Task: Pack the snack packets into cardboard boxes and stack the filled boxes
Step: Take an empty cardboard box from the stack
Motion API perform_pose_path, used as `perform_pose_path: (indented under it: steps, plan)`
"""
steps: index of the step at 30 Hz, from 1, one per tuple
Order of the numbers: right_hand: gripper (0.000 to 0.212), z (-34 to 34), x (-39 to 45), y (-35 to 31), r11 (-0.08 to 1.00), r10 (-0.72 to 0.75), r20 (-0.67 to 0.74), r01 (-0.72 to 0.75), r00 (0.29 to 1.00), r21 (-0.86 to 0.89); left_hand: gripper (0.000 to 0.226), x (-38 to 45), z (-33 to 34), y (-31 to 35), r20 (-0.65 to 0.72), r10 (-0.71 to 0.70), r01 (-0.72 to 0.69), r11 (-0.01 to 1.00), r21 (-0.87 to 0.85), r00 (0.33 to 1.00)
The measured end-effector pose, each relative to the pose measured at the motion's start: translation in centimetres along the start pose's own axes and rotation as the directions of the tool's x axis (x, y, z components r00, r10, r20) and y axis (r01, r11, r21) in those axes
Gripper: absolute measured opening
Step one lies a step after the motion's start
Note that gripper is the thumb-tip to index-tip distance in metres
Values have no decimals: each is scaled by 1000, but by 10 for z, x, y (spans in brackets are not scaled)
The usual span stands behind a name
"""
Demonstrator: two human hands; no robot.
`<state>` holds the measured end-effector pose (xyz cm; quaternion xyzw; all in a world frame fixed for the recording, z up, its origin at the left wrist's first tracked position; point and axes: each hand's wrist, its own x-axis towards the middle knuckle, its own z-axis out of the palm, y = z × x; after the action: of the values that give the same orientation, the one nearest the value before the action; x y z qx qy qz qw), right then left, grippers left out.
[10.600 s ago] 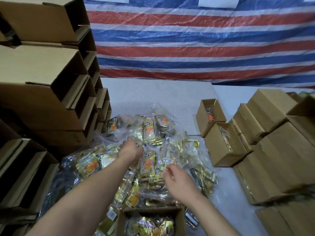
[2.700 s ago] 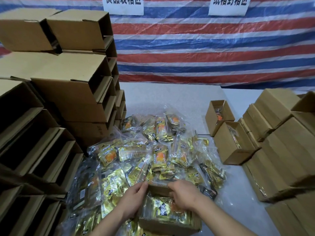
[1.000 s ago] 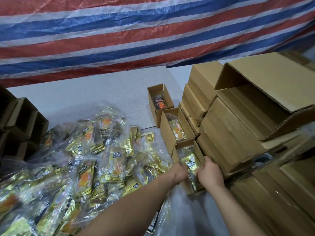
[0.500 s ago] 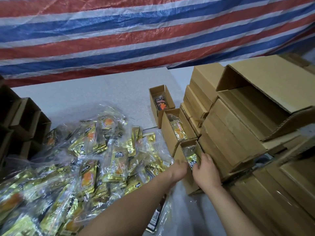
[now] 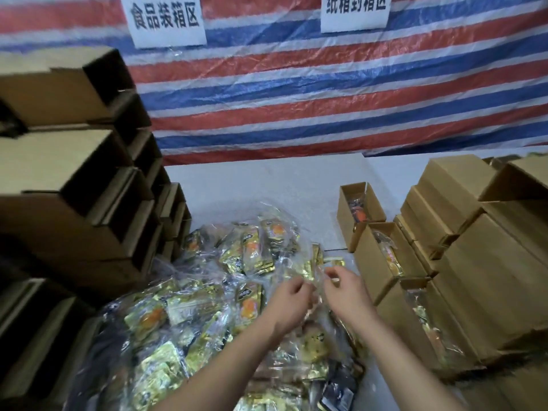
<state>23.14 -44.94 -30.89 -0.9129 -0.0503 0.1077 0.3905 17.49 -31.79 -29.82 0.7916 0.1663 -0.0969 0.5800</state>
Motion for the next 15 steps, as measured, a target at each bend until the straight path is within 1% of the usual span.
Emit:
perform_pose_path:
  steps: [3, 5, 8, 10, 12, 15]
  plan:
    - [11, 32, -9, -50, 992, -84, 46, 79, 995, 99, 29, -23, -50, -12, -84, -7, 3, 999, -53, 996]
    - [14, 50, -18, -77, 984, -116, 83, 103, 990, 143, 30, -39, -79, -20, -155, 10, -18, 999, -50, 988]
    - [19, 73, -30, -114, 973, -159, 140, 132, 977, 188, 30, -65, -118, -27, -253, 45, -44, 999, 12, 967]
    - [16, 84, -35, -136, 962, -185, 150, 148, 971, 228, 30, -80, -144, -25, -309, 105, -83, 993, 84, 945]
    - [14, 90, -38, -159, 954, -227, 143, 190, 963, 232, 29, -92, -171, -14, -384, 198, -149, 977, 152, 902]
    - [13, 94, -33, -199, 930, -308, 99, 277, 946, 240, 21, -101, -216, 18, -502, 374, -271, 925, 268, 780]
